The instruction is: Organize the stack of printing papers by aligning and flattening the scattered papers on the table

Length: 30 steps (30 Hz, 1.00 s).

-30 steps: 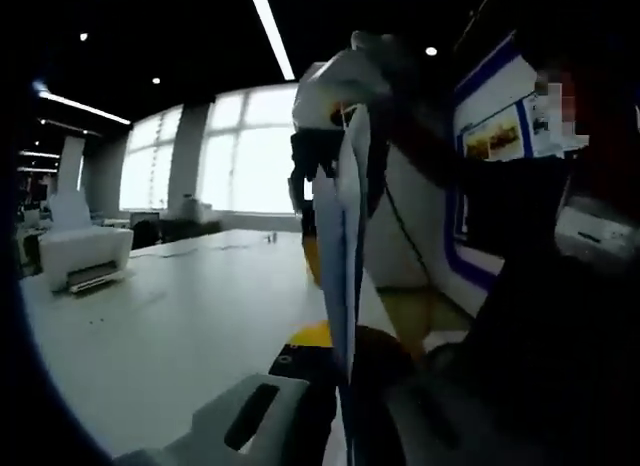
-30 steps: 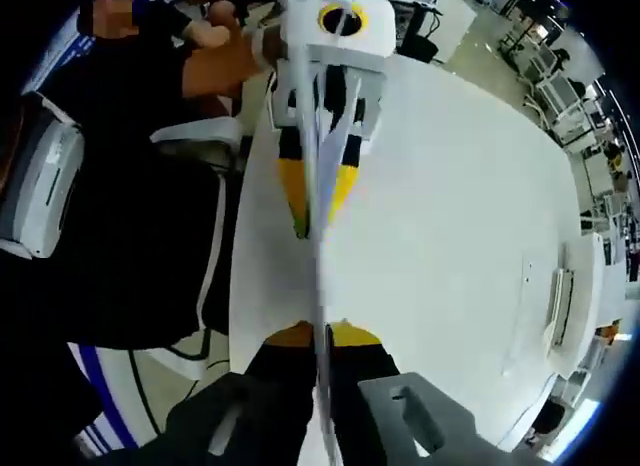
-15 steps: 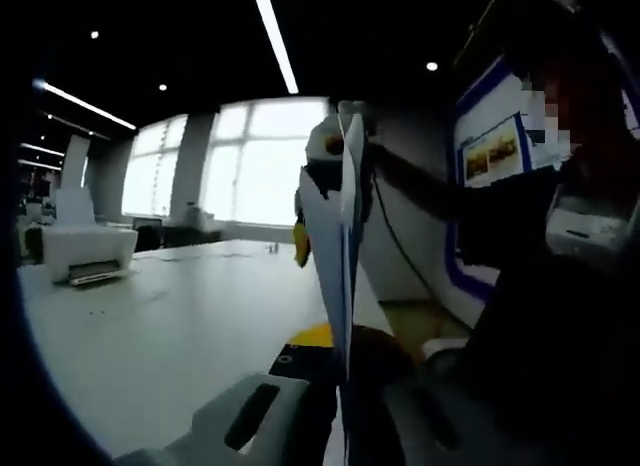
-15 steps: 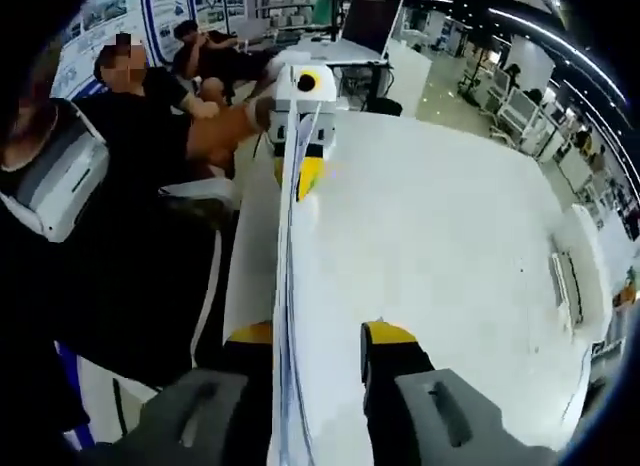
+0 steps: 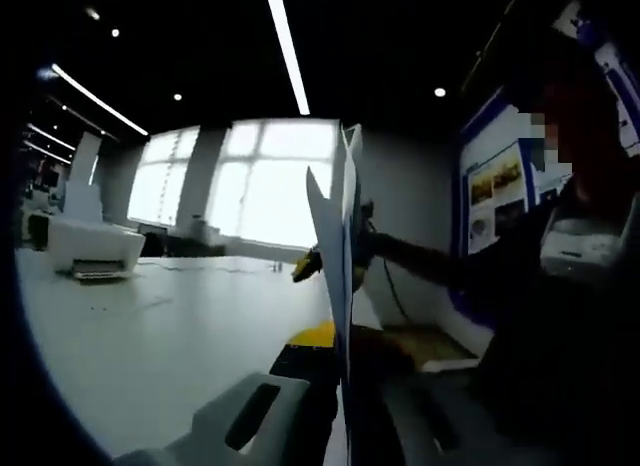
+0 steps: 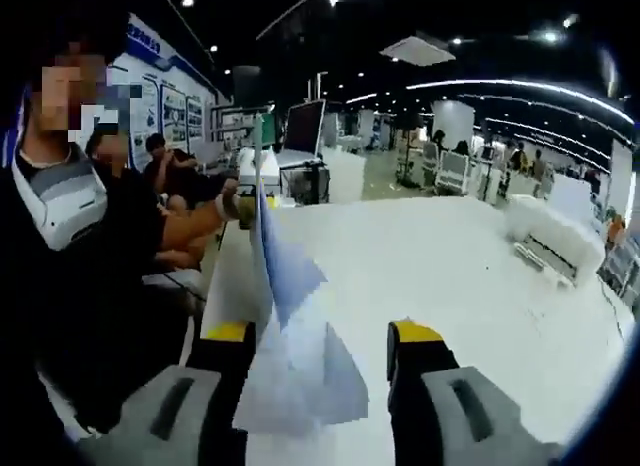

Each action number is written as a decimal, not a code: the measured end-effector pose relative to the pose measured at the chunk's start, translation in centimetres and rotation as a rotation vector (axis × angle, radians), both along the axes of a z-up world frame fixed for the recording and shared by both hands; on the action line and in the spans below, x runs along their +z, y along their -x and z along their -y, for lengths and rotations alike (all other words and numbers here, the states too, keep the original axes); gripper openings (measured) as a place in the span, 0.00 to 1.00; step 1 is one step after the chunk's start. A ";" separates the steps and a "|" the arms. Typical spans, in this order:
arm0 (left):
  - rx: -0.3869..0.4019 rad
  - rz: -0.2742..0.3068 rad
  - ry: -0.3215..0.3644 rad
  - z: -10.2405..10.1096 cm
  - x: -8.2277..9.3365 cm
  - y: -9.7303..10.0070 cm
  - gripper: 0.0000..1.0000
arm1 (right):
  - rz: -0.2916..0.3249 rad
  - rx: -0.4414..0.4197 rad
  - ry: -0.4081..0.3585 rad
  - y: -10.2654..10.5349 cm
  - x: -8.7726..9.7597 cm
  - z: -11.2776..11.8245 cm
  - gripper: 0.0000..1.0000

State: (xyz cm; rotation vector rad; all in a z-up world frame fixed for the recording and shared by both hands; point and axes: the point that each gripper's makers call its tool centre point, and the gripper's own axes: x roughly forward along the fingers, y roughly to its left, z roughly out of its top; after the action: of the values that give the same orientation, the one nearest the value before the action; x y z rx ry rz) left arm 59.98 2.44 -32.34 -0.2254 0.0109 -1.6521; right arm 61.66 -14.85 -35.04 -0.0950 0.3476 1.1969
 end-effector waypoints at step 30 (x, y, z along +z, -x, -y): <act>0.106 0.012 -0.148 0.1 -3.5 -1.3 0.13 | -0.024 0.013 -0.137 0.8 -0.6 -2.4 0.13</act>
State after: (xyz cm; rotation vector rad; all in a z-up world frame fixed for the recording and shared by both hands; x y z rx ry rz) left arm 61.29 2.31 -35.87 -0.1024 0.1100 -1.5392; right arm 60.85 -12.49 -35.66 0.0354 0.2853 1.2320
